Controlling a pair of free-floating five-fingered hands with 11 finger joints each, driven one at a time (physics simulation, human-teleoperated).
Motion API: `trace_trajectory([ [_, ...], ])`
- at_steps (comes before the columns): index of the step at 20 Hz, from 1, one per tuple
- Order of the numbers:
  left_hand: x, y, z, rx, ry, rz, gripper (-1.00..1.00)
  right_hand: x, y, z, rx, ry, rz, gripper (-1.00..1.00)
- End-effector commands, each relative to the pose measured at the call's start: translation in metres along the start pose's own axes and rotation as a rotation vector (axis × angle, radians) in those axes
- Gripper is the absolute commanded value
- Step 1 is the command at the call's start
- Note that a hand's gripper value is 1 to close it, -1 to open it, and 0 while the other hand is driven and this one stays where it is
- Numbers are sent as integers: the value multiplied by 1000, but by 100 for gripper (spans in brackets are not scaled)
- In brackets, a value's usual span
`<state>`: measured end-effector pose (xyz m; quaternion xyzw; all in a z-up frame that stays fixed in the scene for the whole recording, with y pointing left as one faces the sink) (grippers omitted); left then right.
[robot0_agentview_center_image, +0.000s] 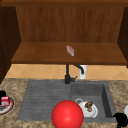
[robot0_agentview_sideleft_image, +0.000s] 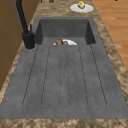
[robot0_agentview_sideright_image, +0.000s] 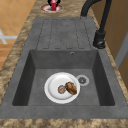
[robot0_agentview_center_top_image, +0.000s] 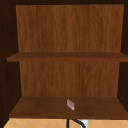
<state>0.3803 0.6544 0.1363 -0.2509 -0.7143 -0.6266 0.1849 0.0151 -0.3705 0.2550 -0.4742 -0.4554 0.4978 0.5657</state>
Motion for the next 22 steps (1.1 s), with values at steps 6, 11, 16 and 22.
trace_trajectory([
  [6, -35, 1, 35, 88, -90, 52, 100, 0, 0, 0, 0, 0, 0, 0],
  [11, -11, 2, 27, 56, -65, 59, 100, 0, 0, 0, 0, 0, 0, 0],
  [16, 23, -1, 23, 47, -84, -20, 100, 0, 0, 0, 0, 0, 0, 0],
  [22, 67, 13, 19, 23, -79, -16, 100, 0, 0, 0, 0, 0, 0, 0],
])
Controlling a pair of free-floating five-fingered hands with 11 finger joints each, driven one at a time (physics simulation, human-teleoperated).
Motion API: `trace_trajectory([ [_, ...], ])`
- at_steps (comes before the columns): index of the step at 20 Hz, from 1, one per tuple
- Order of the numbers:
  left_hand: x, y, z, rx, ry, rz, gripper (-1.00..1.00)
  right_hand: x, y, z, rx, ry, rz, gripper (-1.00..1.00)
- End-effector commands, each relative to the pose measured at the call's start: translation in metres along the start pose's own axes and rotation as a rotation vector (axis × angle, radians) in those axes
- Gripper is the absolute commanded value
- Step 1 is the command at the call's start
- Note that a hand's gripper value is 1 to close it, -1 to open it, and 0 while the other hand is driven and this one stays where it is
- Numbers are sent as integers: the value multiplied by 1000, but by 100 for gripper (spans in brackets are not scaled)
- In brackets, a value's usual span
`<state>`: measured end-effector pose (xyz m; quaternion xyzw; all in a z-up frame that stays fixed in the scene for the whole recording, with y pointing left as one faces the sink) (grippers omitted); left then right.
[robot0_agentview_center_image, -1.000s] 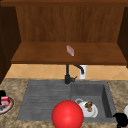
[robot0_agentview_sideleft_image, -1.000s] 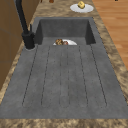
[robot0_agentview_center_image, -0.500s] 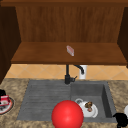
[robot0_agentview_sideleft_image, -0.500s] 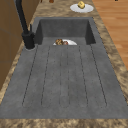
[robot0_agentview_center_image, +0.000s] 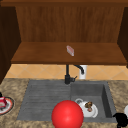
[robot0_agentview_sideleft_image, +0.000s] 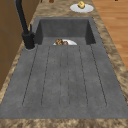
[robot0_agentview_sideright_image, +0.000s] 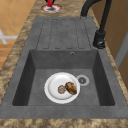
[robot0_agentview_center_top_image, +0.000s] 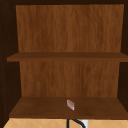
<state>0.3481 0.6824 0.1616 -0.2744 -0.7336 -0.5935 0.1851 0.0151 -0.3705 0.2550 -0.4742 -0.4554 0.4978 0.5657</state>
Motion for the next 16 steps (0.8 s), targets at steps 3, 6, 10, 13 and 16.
trace_trajectory([
  [3, 50, 13, -10, -45, -13, -43, 100, 0, 0, 0, 0, 0, 0, 0],
  [6, 76, 7, -13, -42, 7, -33, 100, 0, 0, 0, 0, 0, 0, 0],
  [10, 101, -6, -27, -31, 9, -44, 100, 0, 0, 0, 0, 0, 0, 0],
  [13, 118, -21, -37, -23, 8, -43, 100, 0, 0, 0, 0, 0, 0, 0],
  [16, 135, -36, -48, -21, 12, -45, 100, 0, 0, 0, 0, 0, 0, 0],
])
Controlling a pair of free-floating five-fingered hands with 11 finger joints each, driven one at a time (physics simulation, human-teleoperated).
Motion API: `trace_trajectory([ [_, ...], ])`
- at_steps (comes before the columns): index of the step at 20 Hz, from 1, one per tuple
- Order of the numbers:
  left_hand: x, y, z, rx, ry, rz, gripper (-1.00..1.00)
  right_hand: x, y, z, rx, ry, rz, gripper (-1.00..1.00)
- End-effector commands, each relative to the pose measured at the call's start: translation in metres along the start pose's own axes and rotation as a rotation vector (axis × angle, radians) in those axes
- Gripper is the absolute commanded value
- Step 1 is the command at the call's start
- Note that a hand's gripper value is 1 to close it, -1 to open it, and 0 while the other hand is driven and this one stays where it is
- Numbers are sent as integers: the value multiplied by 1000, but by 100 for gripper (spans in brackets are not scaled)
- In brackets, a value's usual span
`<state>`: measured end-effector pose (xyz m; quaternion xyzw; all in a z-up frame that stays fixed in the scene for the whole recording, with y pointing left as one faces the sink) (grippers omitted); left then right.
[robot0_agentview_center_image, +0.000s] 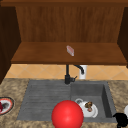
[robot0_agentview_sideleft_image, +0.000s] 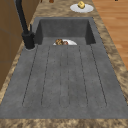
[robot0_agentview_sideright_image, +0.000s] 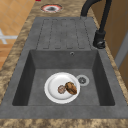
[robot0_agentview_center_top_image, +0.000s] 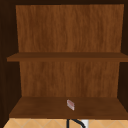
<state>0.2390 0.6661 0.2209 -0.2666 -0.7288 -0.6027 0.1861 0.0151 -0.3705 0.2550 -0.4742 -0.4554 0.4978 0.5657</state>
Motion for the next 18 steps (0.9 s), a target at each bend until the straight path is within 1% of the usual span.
trace_trajectory([
  [1, 23, -16, -16, -6, -5, -35, 100, 0, 0, 0, 0, 0, 0, 0],
  [6, 50, -42, -36, -8, -2, -36, 100, 0, 0, 0, 0, 0, 0, 0],
  [8, 55, -53, -45, -14, 5, -31, 100, 0, 0, 0, 0, 0, 0, 0],
  [10, 51, -55, -54, -19, 12, -30, 100, 0, 0, 0, 0, 0, 0, 0],
  [11, 44, -54, -58, -20, 22, -36, 100, 0, 0, 0, 0, 0, 0, 0],
  [14, 39, -62, -73, -25, 40, -47, 100, 0, 0, 0, 0, 0, 0, 0],
  [16, 36, -67, -79, -23, 40, -62, 100, 0, 0, 0, 0, 0, 0, 0],
  [18, 30, -74, -82, -22, 33, -74, 100, 0, 0, 0, 0, 0, 0, 0],
])
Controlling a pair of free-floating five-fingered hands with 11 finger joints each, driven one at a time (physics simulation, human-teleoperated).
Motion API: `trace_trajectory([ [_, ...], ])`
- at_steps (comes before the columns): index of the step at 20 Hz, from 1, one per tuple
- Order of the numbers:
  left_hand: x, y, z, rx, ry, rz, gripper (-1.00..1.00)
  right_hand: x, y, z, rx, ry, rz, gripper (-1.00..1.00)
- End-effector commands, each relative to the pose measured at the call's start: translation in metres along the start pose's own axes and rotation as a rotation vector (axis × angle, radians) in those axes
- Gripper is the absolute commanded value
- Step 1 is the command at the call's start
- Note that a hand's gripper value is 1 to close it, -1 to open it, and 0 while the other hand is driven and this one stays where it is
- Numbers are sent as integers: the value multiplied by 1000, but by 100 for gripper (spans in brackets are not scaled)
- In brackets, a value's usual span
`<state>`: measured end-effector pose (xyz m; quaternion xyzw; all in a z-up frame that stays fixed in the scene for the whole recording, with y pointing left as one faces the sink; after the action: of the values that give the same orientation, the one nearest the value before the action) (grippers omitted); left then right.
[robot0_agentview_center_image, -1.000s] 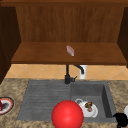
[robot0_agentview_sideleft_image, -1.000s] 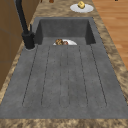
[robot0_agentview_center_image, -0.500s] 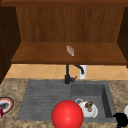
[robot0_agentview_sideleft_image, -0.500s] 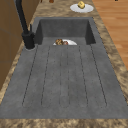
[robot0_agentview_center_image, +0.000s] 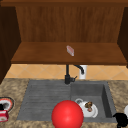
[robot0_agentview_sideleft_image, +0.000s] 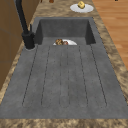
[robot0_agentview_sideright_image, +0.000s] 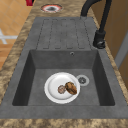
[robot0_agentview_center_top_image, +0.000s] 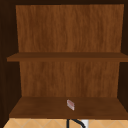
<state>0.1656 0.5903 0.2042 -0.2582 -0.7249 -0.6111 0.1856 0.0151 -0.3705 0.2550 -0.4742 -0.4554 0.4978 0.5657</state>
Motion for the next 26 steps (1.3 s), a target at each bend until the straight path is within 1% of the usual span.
trace_trajectory([
  [1, -8, -11, -10, -6, 15, -63, 100, 0, 0, 0, 0, 0, 0, 0],
  [2, -11, -15, -10, -1, 9, -69, 100, 0, 0, 0, 0, 0, 0, 0],
  [5, -21, -31, -7, -6, 1, -99, 100, 0, 0, 0, 0, 0, 0, 0],
  [8, -31, -45, -4, -11, -3, -132, 100, 0, 0, 0, 0, 0, 0, 0],
  [10, -36, -55, -4, -15, -5, -161, 100, 0, 0, 0, 0, 0, 0, 0],
  [13, -46, -67, -2, -20, -7, -194, 100, 0, 0, 0, 0, 0, 0, 0],
  [15, -53, -73, 1, -22, -7, -208, 100, 0, 0, 0, 0, 0, 0, 0],
  [17, -57, -63, -1, -23, 12, -184, 100, 0, 0, 0, 0, 0, 0, 0],
  [18, -54, -58, -3, -25, 19, -171, 100, 0, 0, 0, 0, 0, 0, 0],
  [20, -57, -54, -4, -32, 24, -135, 100, 0, 0, 0, 0, 0, 0, 0],
  [23, -62, -50, -4, -30, 32, -118, 100, 0, 0, 0, 0, 0, 0, 0],
  [26, -64, -49, -4, -34, 45, -115, 100, 0, 0, 0, 0, 0, 0, 0],
])
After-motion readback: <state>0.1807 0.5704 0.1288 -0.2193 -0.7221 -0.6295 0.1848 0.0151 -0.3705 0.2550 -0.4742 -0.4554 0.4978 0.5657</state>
